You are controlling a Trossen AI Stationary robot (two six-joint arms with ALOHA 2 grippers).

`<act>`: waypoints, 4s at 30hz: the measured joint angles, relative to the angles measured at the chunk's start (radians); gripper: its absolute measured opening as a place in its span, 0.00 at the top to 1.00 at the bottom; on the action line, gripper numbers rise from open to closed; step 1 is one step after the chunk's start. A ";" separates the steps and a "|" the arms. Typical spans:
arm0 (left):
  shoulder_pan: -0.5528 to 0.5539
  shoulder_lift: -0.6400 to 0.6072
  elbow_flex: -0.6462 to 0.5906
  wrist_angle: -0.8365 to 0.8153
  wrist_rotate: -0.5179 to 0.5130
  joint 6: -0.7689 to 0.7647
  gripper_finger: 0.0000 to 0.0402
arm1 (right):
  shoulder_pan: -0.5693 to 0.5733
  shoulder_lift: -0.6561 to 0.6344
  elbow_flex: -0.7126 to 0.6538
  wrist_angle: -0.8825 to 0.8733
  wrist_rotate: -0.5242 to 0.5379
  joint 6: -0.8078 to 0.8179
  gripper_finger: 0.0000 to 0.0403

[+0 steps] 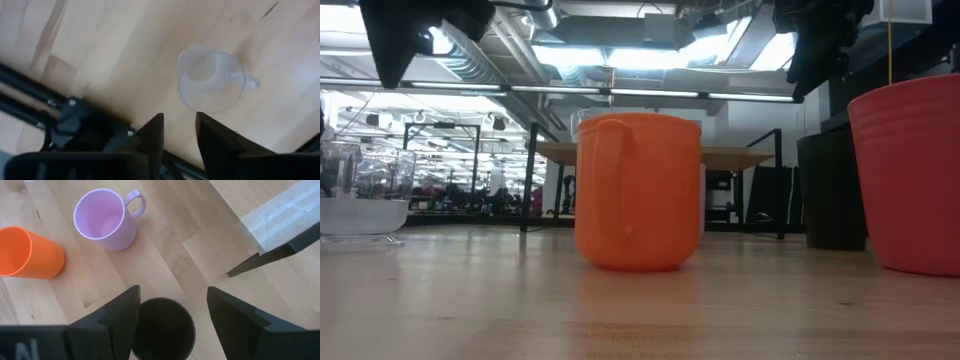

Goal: Stack small to large cups/mugs on shelf
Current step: Put the transparent mug on the shelf

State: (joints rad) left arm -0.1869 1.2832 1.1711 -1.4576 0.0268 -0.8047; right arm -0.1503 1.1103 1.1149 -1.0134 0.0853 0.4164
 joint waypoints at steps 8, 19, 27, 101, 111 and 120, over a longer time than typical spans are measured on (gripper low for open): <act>-0.005 0.000 -0.126 0.164 -0.031 0.024 0.59 | 0.000 0.000 0.000 0.000 0.000 -0.001 0.42; -0.004 0.000 -0.209 0.196 -0.038 0.000 0.60 | 0.000 0.000 0.000 0.000 0.000 -0.002 0.42; -0.013 0.000 -0.209 0.227 -0.031 -0.022 0.61 | 0.000 0.000 0.000 0.000 0.000 -0.003 0.42; 0.744 0.578 0.875 -0.034 -0.115 0.607 1.00 | 0.000 0.001 -0.001 -0.001 -0.008 -0.035 0.42; 0.786 0.587 0.875 -0.046 -0.192 0.598 1.00 | 0.000 0.000 -0.001 -0.002 -0.009 -0.036 0.42; 0.824 0.587 0.875 -0.115 -0.166 0.571 1.00 | 0.000 0.000 -0.001 -0.003 -0.009 -0.036 0.42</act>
State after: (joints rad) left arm 0.6375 1.8702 2.0460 -1.5730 -0.1394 -0.2340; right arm -0.1502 1.1107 1.1141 -1.0161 0.0765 0.3805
